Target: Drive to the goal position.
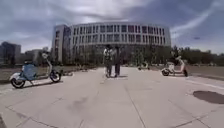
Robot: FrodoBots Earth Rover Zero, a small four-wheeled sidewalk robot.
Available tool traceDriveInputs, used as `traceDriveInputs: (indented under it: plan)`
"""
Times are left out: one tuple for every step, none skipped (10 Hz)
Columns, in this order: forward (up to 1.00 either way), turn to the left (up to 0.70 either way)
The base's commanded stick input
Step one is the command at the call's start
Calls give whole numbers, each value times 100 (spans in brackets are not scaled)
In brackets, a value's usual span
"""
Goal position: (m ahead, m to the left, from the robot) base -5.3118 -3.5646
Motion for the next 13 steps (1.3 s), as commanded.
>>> traceDriveInputs:
  plan:
    - [60, 0]
    - [60, 0]
    - [60, 0]
    - [60, 0]
    - [60, 0]
    - [60, 0]
    - [60, 0]
    - [60, 0]
    - [60, 0]
    - [60, 0]
    - [60, 0]
    - [60, 0]
    - [60, 0]
